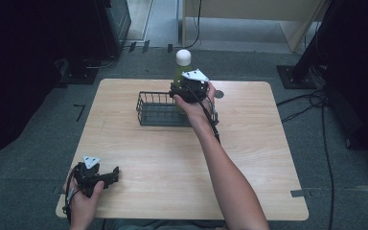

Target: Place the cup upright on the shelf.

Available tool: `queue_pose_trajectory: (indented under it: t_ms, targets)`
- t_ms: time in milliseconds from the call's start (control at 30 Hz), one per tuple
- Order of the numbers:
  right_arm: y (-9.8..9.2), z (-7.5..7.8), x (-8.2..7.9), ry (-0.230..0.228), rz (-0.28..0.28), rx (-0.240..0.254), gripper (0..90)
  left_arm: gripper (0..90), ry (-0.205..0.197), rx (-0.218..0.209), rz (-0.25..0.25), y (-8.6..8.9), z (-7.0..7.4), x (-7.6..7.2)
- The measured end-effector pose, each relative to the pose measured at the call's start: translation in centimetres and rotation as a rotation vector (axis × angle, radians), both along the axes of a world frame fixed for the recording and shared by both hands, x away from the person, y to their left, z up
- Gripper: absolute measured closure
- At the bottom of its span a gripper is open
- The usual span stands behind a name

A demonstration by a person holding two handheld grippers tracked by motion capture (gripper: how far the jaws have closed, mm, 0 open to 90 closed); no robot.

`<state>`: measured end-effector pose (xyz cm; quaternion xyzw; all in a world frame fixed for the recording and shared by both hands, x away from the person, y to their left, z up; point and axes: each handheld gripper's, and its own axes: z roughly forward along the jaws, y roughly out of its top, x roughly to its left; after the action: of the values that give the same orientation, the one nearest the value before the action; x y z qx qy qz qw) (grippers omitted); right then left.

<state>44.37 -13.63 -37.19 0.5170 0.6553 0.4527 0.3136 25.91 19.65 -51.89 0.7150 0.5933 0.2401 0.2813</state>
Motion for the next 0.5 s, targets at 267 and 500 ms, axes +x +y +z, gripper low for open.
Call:
queue_pose_trajectory:
  t_ms: [267, 500]
  targets:
    - [-0.3, -1.0, 0.2, 0.021, -0.007, 0.008, 20.8, 0.0, 0.0, 0.0, 0.0, 0.0, 0.0, 0.0]
    - [-0.6, -1.7, 0.2, 0.011, 0.0, 0.009, 20.7, 0.0, 0.0, 0.0, 0.0, 0.0, 0.0, 0.0]
